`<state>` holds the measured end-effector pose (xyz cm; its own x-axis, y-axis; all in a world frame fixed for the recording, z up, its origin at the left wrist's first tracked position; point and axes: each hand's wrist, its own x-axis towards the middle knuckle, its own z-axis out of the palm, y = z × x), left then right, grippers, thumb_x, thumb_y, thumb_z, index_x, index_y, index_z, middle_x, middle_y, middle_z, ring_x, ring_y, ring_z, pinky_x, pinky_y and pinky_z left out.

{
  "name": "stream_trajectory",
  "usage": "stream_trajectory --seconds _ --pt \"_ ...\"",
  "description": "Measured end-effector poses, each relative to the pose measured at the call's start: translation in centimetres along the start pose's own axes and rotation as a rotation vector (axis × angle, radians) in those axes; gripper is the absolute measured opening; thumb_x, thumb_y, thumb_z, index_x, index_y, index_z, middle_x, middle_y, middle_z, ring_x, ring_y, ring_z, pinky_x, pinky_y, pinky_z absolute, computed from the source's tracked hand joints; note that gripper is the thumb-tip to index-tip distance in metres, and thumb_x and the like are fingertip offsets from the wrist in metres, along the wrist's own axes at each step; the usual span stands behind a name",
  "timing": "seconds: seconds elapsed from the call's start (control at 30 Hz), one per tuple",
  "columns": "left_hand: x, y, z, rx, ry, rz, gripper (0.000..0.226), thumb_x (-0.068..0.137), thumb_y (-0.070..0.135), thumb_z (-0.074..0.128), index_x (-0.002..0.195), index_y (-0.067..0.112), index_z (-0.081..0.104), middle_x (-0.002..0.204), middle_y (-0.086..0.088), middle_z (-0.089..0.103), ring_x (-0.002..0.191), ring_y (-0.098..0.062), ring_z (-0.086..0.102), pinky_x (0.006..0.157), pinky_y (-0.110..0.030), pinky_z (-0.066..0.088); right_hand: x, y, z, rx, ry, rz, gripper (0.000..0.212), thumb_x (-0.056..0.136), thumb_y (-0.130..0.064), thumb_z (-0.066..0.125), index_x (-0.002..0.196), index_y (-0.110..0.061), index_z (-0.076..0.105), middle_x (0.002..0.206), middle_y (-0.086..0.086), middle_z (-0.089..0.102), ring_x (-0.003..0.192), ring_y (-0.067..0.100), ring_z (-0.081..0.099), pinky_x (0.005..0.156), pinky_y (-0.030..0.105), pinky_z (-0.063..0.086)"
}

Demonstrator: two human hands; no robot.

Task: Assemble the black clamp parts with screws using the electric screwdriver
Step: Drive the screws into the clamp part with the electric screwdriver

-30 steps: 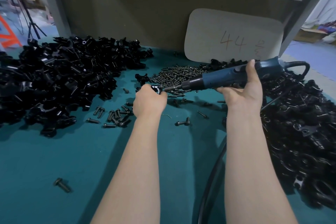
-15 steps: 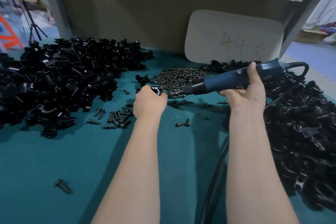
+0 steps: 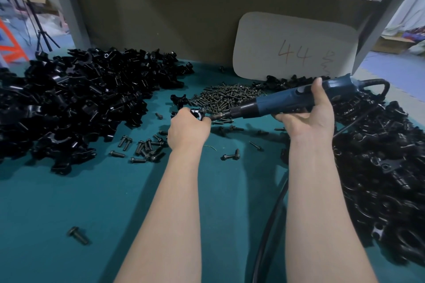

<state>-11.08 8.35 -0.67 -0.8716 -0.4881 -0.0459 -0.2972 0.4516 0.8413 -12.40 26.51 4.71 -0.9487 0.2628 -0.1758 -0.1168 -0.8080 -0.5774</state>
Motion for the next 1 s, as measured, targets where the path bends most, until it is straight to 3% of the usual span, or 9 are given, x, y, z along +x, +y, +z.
stream_trajectory --seconds 0.2,0.3,0.37,0.53,0.77,1.0 --pt "-0.10 0.10 0.01 0.005 0.014 0.001 0.020 0.090 0.027 0.056 0.100 0.011 0.060 0.091 -0.008 0.071 0.083 -0.027 0.066 0.059 -0.027 0.040 0.16 0.14 0.10 0.013 0.021 -0.042 0.061 0.086 -0.027 0.070 0.138 -0.017 0.040 0.138 0.011 0.050 0.126 0.032 0.048 0.092 0.061 0.042" --pt "-0.19 0.23 0.09 0.006 0.034 0.010 0.019 0.090 0.027 0.057 0.094 0.009 0.061 0.085 -0.008 0.072 0.080 -0.027 0.068 0.056 -0.026 0.041 0.25 0.23 0.17 -0.026 0.012 -0.085 0.035 0.085 -0.030 0.070 0.112 -0.015 0.055 0.113 0.007 0.061 0.098 0.024 0.061 0.094 0.053 0.046" --pt "-0.18 0.27 0.17 0.028 0.048 0.013 0.021 0.090 0.030 0.057 0.090 0.008 0.059 0.083 -0.007 0.072 0.078 -0.026 0.068 0.055 -0.026 0.040 0.21 0.35 0.24 -0.063 0.020 -0.103 0.023 0.086 -0.034 0.069 0.095 -0.018 0.055 0.101 0.003 0.061 0.084 0.018 0.060 0.091 0.047 0.048" --pt "-0.05 0.28 0.41 0.059 0.074 0.012 0.022 0.090 0.033 0.058 0.079 0.013 0.055 0.081 -0.006 0.072 0.078 -0.025 0.068 0.054 -0.026 0.040 0.00 0.41 0.54 -0.076 0.015 -0.109 0.021 0.088 -0.038 0.065 0.090 -0.022 0.053 0.099 0.002 0.060 0.081 0.015 0.059 0.061 0.037 0.053" --pt "0.21 0.20 0.56 0.098 0.074 0.020 0.023 0.090 0.033 0.058 0.083 0.012 0.055 0.082 -0.006 0.071 0.079 -0.024 0.067 0.056 -0.027 0.042 0.09 0.59 0.92 -0.111 -0.002 -0.132 0.027 0.089 -0.043 0.062 0.093 -0.018 0.051 0.107 0.004 0.062 0.098 0.021 0.063 0.092 0.050 0.051" --pt "0.47 0.16 0.69 0.106 0.076 0.008 0.023 0.090 0.034 0.058 0.084 0.012 0.054 0.083 -0.006 0.071 0.080 -0.024 0.067 0.055 -0.027 0.041 0.21 0.62 0.81 -0.138 -0.002 -0.126 0.029 0.089 -0.045 0.061 0.092 -0.018 0.051 0.106 0.004 0.061 0.098 0.021 0.062 0.093 0.054 0.049"
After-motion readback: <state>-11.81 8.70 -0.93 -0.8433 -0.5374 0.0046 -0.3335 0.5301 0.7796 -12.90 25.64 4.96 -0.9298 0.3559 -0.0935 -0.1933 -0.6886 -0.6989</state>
